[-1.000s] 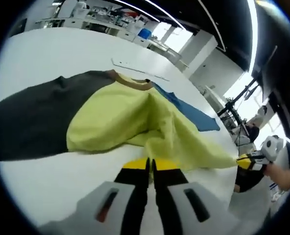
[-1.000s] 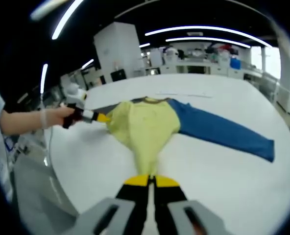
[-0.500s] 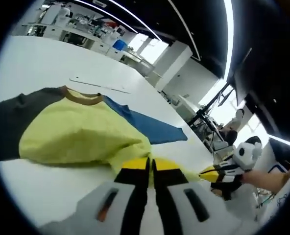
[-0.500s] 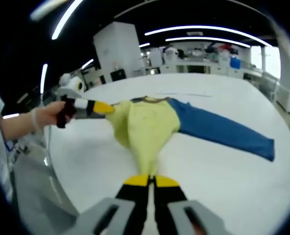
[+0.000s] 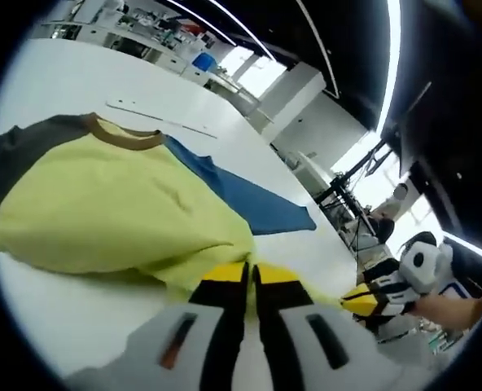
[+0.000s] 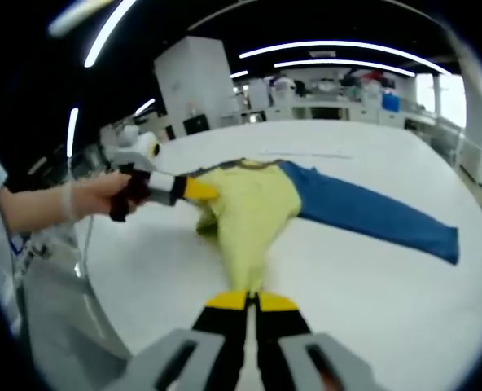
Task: Fold the garment on the visible template until the final outline fits inside the template.
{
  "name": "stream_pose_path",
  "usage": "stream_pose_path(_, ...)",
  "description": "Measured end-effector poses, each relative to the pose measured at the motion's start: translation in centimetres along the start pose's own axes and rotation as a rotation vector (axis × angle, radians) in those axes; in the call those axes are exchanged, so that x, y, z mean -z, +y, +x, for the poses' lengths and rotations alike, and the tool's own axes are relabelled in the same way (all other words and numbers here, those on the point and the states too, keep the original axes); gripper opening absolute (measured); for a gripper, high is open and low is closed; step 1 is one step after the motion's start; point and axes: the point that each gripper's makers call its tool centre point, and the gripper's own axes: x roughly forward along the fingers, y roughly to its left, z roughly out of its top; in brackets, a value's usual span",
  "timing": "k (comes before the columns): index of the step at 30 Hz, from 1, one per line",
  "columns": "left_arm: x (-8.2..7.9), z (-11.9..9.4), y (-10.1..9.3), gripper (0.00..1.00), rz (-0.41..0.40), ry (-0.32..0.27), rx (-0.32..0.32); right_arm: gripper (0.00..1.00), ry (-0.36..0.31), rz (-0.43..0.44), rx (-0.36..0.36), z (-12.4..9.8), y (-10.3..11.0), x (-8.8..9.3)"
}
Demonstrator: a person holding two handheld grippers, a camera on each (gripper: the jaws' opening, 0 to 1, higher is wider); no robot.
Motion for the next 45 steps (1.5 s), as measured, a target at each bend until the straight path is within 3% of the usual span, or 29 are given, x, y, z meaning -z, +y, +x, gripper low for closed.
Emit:
stream_pose_path(8, -0.2, -0.8, -0.6, 0.05, 0.008, -0.001, 0.020, 0.00, -0.002, 0.001, 0.002, 0.0, -0.1, -0.2)
stream_pose_path(14, -1.2, -1.4, -1.4, 0.24, 0.049, -0.037, 0.046, 0.00, -0.003, 0.001, 0.000, 0.0, -0.1, -0.3)
stream_pose_path(19, -2.3, -2.3, -1.3, 0.44, 0.065, -0.067, 0.033, 0.00, -0.005, -0.002, -0.002, 0.0, 0.0, -0.3)
stream_pose_path(27, -1.7, -3.1, -0.2, 0.69, 0.081, -0.034, -0.003, 0.00, -0.009, -0.002, -0.001, 0.0, -0.1, -0.4)
stream_pose_path(32, -1.0, -3.5, 0.0, 0.69, 0.049, -0.021, -0.011, 0.00, -0.012, 0.000, 0.001, -0.1, 0.0, -0.4)
stream_pose_path(45, 1.7, -3.3, 2.5, 0.43, -0.072, 0.021, -0.070, 0.00, -0.016, 0.000, 0.006, -0.3, -0.2, -0.6)
